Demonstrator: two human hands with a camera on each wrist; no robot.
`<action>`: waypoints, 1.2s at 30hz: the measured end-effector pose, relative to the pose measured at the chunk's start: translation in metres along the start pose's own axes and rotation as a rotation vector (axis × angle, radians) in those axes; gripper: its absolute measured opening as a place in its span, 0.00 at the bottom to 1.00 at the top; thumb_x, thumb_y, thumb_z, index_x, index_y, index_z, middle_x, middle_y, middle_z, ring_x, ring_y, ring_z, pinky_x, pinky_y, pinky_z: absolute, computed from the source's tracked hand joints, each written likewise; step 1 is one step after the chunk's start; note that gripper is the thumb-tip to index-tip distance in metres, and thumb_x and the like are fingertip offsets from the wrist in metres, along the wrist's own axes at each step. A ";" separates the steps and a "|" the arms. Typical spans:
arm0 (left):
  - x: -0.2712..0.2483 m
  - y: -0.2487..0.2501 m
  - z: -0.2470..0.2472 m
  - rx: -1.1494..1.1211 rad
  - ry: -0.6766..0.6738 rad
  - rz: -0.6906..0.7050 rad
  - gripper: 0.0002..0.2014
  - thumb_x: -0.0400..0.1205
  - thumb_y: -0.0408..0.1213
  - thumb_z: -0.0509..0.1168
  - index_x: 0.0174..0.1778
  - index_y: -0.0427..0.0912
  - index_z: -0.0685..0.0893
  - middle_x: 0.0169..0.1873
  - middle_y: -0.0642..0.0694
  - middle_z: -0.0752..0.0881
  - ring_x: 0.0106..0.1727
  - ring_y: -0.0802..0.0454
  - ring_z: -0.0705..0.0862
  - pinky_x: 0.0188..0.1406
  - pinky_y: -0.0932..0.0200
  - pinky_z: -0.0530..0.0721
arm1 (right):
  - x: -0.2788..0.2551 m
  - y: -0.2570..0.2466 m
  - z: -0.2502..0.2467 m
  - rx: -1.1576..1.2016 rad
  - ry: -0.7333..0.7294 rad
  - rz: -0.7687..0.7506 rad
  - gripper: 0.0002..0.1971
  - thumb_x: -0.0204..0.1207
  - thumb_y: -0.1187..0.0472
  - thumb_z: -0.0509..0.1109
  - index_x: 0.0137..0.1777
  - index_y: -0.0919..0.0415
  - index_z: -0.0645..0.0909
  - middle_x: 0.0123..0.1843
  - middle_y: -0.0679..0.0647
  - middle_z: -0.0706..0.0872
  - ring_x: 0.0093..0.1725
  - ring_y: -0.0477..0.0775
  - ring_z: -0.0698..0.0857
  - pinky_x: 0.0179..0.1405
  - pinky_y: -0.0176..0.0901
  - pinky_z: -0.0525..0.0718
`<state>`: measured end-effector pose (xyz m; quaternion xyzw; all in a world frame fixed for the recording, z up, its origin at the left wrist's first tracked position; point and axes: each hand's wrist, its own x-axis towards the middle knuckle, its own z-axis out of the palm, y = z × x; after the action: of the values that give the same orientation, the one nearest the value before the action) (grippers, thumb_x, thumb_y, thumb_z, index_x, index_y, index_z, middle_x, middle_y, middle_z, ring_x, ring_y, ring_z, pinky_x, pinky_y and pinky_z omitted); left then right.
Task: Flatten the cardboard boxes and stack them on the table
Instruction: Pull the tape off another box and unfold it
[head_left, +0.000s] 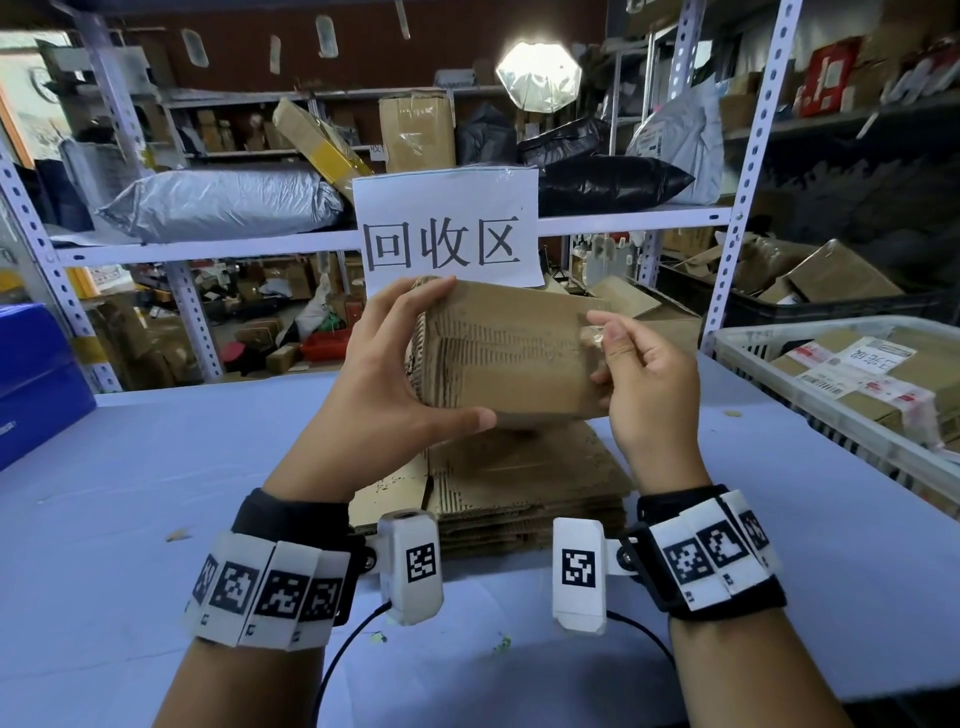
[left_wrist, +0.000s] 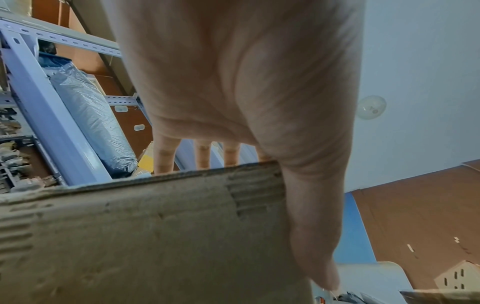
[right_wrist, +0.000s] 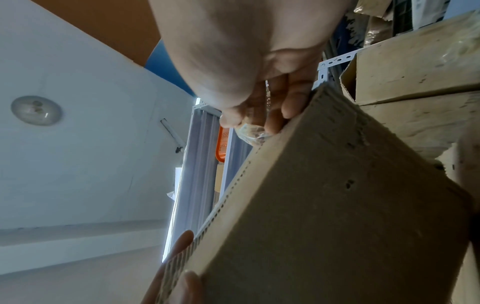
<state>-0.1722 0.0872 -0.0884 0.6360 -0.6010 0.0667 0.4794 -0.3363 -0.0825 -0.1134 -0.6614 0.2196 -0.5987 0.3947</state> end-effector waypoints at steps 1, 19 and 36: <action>0.000 0.000 0.000 0.001 0.001 -0.001 0.51 0.60 0.61 0.82 0.80 0.72 0.67 0.78 0.71 0.62 0.83 0.63 0.64 0.78 0.54 0.67 | 0.000 0.000 0.001 -0.008 -0.019 -0.016 0.12 0.89 0.55 0.62 0.60 0.50 0.88 0.50 0.41 0.86 0.47 0.40 0.83 0.48 0.36 0.83; -0.003 -0.008 0.003 0.013 0.003 -0.011 0.51 0.60 0.62 0.81 0.80 0.73 0.66 0.78 0.73 0.60 0.82 0.65 0.63 0.77 0.57 0.67 | -0.004 -0.004 -0.003 0.117 0.014 0.059 0.19 0.78 0.53 0.77 0.63 0.47 0.73 0.40 0.48 0.93 0.22 0.52 0.85 0.33 0.50 0.89; -0.014 -0.016 0.019 0.008 -0.009 -0.041 0.50 0.59 0.61 0.82 0.79 0.71 0.68 0.79 0.62 0.59 0.85 0.54 0.60 0.83 0.44 0.70 | -0.005 0.005 -0.001 -0.055 0.023 0.041 0.18 0.85 0.44 0.66 0.35 0.49 0.84 0.27 0.42 0.85 0.23 0.44 0.77 0.26 0.42 0.80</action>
<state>-0.1720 0.0810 -0.1161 0.6502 -0.5898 0.0565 0.4756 -0.3370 -0.0817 -0.1210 -0.6605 0.2543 -0.5916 0.3861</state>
